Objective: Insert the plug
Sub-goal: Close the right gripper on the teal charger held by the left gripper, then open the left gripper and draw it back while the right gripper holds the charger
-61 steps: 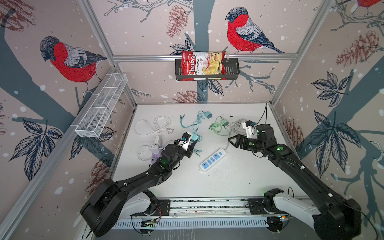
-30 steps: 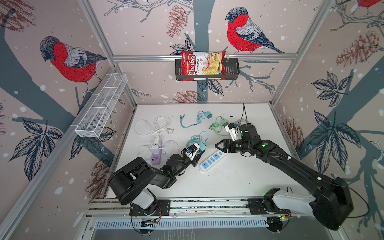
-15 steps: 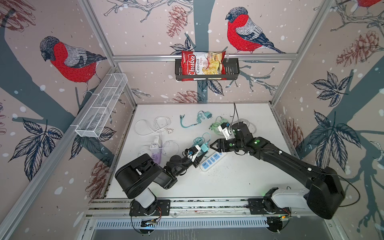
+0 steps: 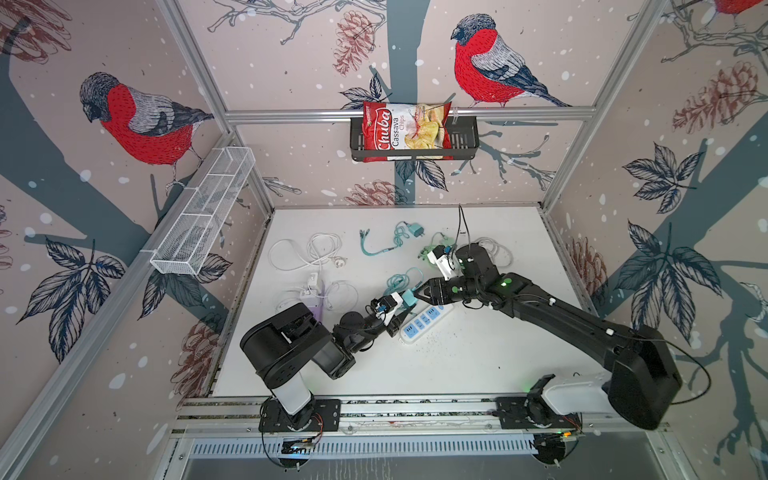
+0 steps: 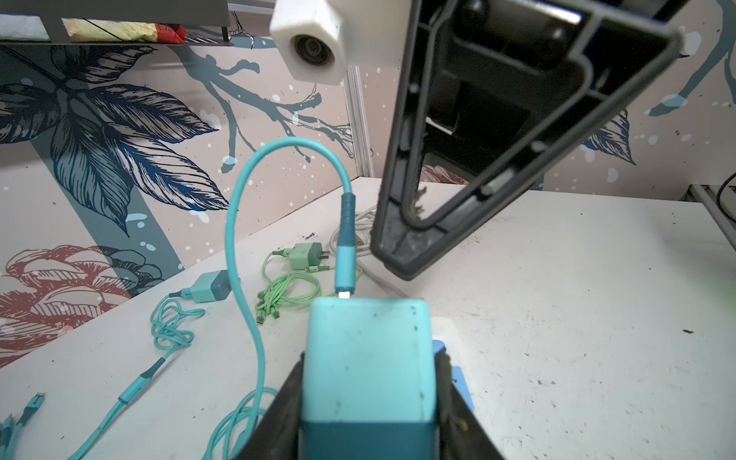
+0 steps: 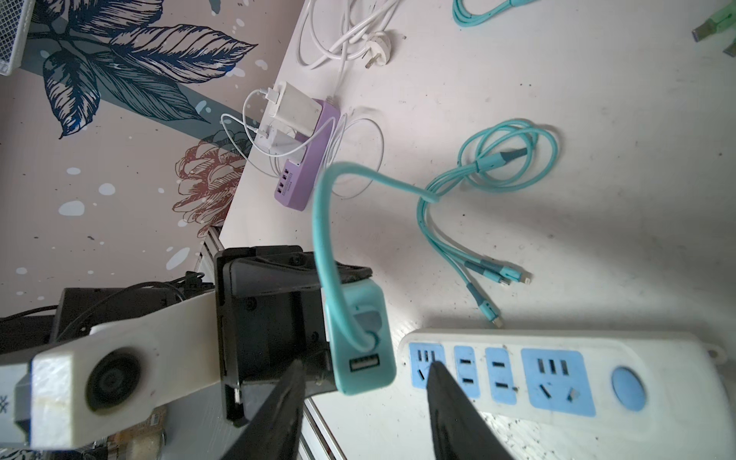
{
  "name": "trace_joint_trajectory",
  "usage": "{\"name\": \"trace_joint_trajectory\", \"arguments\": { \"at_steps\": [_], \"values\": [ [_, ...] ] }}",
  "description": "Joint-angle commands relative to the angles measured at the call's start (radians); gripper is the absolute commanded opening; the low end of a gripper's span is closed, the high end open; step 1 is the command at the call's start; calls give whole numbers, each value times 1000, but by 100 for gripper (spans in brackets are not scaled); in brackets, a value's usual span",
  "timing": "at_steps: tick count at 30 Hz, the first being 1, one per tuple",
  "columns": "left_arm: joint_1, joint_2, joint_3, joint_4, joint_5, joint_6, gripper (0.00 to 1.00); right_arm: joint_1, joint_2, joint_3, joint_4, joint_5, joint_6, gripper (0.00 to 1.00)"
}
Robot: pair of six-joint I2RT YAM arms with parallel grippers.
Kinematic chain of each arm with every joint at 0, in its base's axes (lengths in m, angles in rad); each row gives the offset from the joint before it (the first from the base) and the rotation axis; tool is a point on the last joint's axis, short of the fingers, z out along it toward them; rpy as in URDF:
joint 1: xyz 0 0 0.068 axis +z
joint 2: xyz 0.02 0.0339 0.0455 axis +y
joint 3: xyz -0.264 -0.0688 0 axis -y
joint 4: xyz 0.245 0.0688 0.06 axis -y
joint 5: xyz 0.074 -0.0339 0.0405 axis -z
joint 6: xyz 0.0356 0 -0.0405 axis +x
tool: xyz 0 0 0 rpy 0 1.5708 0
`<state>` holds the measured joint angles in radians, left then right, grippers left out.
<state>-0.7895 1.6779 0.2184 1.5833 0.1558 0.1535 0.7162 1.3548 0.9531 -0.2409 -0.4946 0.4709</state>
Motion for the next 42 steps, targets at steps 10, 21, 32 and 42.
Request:
{"name": "trace_joint_trajectory", "arguments": {
  "at_steps": [10,21,32,42],
  "values": [
    [-2,1,29,54,30,-22,17,8,23,0,47,-21,-22,48],
    [-3,8,35,59,33,-24,18,12,30,3,81,-45,-13,42],
    [-3,6,42,54,35,-23,18,15,24,-5,89,-47,-8,41],
    [-2,5,48,46,38,-25,19,22,24,-5,93,-45,-12,32]
  ]
}}
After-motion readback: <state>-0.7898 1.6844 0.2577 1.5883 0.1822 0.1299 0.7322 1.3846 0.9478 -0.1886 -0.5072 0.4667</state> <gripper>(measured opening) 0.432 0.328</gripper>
